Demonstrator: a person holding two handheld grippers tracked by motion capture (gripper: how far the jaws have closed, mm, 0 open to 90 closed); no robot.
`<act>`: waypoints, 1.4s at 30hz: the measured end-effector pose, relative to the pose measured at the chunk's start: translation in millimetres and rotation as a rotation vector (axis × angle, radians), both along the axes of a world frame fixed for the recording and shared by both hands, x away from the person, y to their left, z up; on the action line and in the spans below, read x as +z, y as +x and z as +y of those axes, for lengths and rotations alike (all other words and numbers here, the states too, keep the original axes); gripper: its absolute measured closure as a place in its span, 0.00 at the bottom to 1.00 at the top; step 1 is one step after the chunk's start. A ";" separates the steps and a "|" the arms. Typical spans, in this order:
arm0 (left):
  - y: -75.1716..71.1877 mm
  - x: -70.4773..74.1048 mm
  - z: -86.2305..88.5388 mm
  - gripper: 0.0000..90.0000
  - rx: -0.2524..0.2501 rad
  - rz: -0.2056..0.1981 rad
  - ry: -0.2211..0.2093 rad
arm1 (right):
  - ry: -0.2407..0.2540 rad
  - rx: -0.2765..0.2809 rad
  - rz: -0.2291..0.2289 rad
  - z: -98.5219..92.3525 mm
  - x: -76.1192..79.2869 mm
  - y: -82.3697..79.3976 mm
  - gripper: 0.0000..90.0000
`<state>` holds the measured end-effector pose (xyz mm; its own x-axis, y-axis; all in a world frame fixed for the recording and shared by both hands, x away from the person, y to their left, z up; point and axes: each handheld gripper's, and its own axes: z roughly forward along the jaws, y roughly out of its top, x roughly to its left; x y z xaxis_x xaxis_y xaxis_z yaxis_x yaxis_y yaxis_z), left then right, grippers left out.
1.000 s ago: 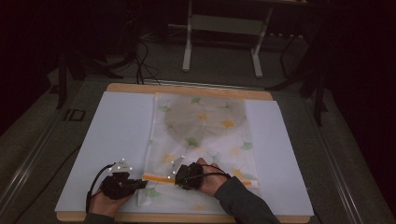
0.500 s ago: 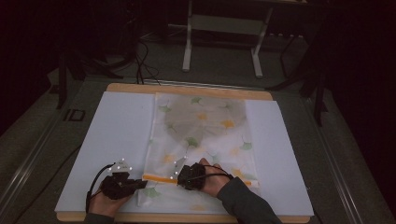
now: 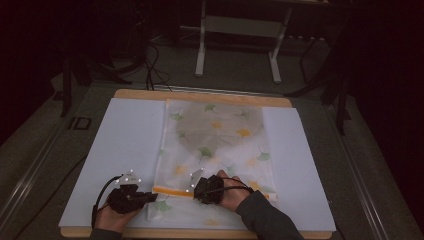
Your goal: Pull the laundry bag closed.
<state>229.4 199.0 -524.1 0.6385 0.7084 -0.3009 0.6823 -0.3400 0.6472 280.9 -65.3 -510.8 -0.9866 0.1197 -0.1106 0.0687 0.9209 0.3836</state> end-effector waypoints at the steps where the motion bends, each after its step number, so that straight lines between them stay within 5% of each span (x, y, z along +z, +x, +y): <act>1: 0.0 0.0 0.0 0.98 0.000 0.000 0.001 | 0.001 -0.001 0.001 -0.8 -0.1 0.0 0.94; 42: -0.4 0.2 1.2 0.98 0.001 -0.008 0.004 | -0.021 -0.039 -0.005 -30.6 1.2 2.0 0.94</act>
<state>229.0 200.2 -523.8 0.6402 0.7102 -0.2928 0.6775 -0.3423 0.6510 282.9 -95.9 -509.5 -0.9808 0.1555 -0.1179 0.1029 0.9255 0.3645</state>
